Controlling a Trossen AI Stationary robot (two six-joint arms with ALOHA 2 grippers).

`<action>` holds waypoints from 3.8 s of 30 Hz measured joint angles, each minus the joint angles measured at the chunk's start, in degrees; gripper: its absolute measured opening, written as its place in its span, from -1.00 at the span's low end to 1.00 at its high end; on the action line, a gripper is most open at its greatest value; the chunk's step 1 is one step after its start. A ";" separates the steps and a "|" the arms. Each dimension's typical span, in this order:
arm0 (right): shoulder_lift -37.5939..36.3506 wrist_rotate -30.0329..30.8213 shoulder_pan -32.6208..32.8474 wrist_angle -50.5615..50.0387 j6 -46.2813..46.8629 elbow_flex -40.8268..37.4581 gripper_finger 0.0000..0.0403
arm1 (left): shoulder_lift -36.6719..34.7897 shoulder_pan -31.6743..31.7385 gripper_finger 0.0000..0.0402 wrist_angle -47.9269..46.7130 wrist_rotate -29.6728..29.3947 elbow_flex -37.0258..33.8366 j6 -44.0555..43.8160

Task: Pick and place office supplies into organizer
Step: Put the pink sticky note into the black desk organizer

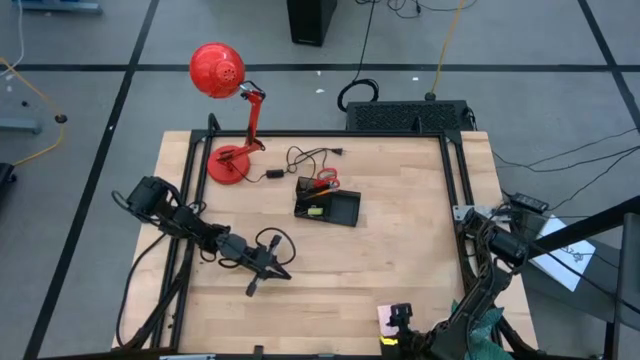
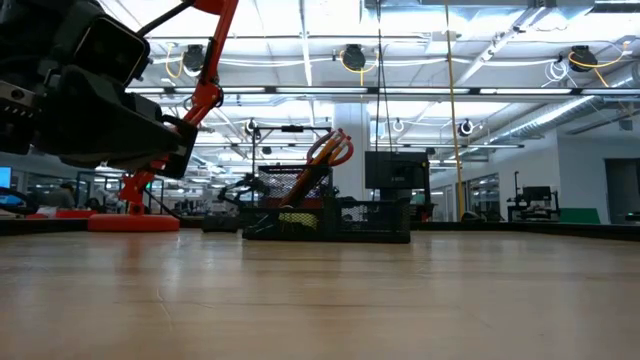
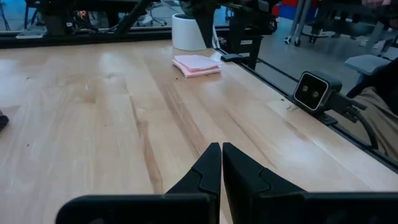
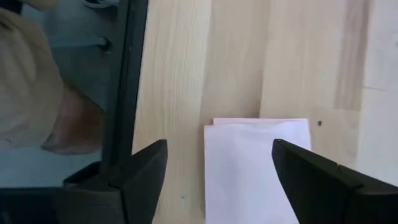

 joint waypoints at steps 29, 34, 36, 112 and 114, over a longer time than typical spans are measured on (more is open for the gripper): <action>7.71 3.83 -1.71 -7.33 7.07 -5.92 0.33 | 0.00 -1.09 -0.89 -2.70 -1.81 0.00 -2.00; 7.51 2.52 -1.87 -3.27 8.48 -7.48 -0.03 | 0.00 -1.11 -0.89 -2.85 -1.81 0.00 -2.00; 7.51 2.26 -1.85 -2.80 8.94 -7.50 -0.25 | 0.00 -1.11 -0.89 -2.88 -1.81 -0.01 -2.03; 8.21 33.69 -33.72 -33.64 -24.02 21.44 -1.00 | -0.02 -3.26 -0.89 -6.04 -1.81 -0.04 -2.44; 8.21 33.46 -34.85 -31.76 -26.54 21.44 -1.00 | -0.02 -3.57 -0.89 -6.04 -1.79 -0.04 -2.27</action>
